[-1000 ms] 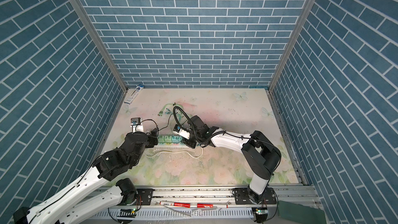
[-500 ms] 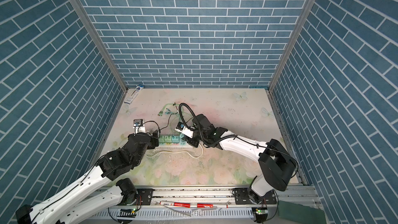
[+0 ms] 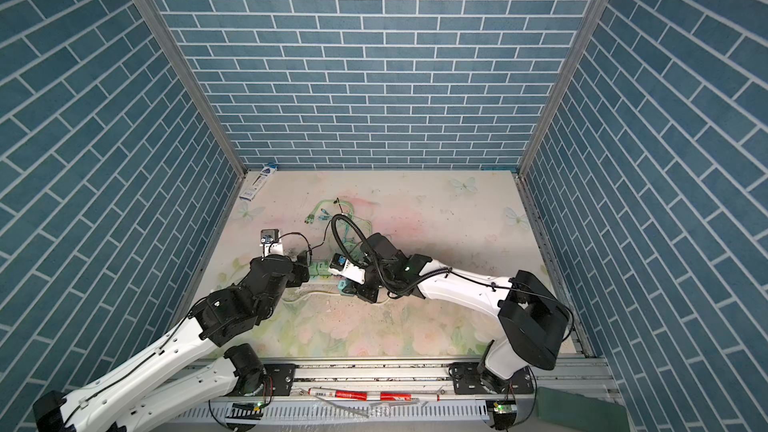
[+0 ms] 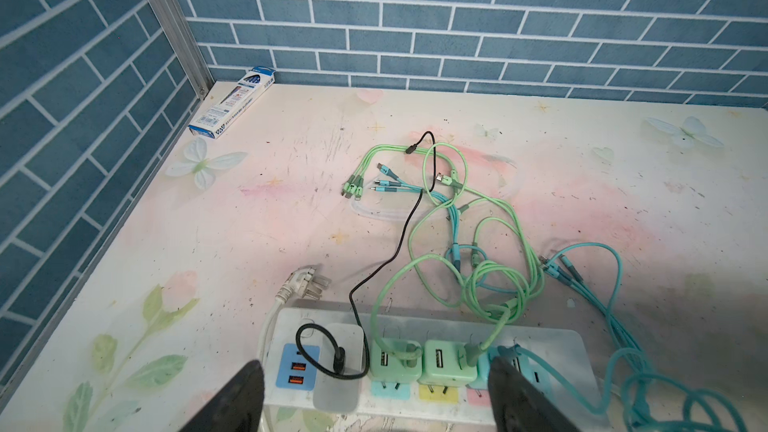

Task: Insert the plug
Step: 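Lower and press the teal charger plug into the next free socket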

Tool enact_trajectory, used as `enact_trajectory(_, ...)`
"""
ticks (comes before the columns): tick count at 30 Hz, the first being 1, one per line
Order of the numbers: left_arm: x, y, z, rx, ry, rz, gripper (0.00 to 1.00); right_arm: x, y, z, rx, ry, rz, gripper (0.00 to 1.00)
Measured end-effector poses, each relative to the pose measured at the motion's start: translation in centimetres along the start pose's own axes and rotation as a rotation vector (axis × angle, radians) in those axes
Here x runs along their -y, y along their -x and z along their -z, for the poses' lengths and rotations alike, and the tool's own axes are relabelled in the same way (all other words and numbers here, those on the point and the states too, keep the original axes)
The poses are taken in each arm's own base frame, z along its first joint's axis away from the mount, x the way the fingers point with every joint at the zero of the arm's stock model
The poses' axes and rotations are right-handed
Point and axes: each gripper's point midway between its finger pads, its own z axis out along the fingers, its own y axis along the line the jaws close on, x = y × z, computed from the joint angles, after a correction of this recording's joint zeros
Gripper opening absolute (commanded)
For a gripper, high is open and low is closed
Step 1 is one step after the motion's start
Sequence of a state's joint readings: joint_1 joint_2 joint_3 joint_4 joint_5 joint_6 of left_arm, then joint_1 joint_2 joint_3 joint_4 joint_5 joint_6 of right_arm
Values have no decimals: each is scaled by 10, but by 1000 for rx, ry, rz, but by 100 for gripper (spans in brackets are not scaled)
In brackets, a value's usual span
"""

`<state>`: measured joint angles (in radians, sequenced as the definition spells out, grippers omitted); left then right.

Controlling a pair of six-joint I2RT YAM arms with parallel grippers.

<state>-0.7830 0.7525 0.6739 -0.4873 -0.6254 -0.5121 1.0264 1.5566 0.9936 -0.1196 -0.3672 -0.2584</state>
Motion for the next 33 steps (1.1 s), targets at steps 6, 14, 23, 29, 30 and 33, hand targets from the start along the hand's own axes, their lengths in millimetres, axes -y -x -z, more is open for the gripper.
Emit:
enact_trajectory(6,-1,2,3,10,-6,9,85,9,-33,-27,-100,7,-43,0)
enact_trajectory(14,-7,7,11,40,-15,33,85,39,-29,-23,-80,-31,-79,0)
enact_trajectory(23,-10,-1,9,28,-5,21,86,65,-10,-13,-29,-59,-95,0)
enact_trajectory(29,-11,-2,8,25,-2,18,86,77,-10,-16,-21,-61,-111,0)
enact_trajectory(30,-11,-3,8,24,-2,18,86,79,-12,-16,-21,-63,-117,0)
enact_trajectory(33,-11,-2,9,25,-2,18,86,85,-15,-15,-22,-67,-129,0)
